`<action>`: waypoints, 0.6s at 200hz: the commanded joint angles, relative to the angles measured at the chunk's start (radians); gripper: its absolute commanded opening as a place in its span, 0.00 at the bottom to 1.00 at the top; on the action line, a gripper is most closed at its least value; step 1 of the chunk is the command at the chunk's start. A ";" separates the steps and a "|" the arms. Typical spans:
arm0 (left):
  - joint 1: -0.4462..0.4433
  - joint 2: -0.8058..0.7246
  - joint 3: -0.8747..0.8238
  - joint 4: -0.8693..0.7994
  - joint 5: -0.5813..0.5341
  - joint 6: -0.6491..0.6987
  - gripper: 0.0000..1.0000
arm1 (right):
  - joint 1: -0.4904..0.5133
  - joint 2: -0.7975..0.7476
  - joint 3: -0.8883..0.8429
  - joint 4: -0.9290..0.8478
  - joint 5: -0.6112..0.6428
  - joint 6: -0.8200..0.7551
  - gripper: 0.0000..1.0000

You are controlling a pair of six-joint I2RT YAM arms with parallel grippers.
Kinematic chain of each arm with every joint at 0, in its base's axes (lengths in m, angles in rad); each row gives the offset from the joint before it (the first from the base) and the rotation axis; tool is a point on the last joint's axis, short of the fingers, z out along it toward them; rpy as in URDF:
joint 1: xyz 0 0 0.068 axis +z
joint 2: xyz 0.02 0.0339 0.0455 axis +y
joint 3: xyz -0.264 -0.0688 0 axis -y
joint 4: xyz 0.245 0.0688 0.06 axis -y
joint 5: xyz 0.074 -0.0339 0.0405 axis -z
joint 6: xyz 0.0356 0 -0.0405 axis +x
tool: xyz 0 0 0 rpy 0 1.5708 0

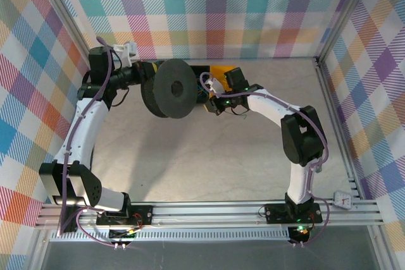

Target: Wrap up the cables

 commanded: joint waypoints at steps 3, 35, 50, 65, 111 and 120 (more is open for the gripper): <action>0.033 -0.036 0.020 0.345 0.065 -0.227 0.00 | 0.044 0.011 -0.046 -0.058 0.108 0.108 0.00; 0.049 -0.033 0.049 0.271 -0.114 -0.241 0.00 | 0.090 -0.024 -0.067 -0.008 0.133 0.145 0.00; 0.051 -0.036 0.061 0.192 -0.247 -0.215 0.00 | 0.102 -0.046 -0.071 0.002 0.131 0.137 0.00; 0.054 -0.048 0.052 0.155 -0.362 -0.206 0.00 | 0.108 -0.071 -0.088 0.022 0.127 0.135 0.00; 0.063 -0.095 -0.016 0.160 -0.532 -0.229 0.00 | 0.110 -0.129 -0.162 0.111 0.113 0.157 0.00; 0.063 -0.098 -0.020 0.160 -0.541 -0.228 0.00 | 0.111 -0.136 -0.173 0.128 0.114 0.166 0.00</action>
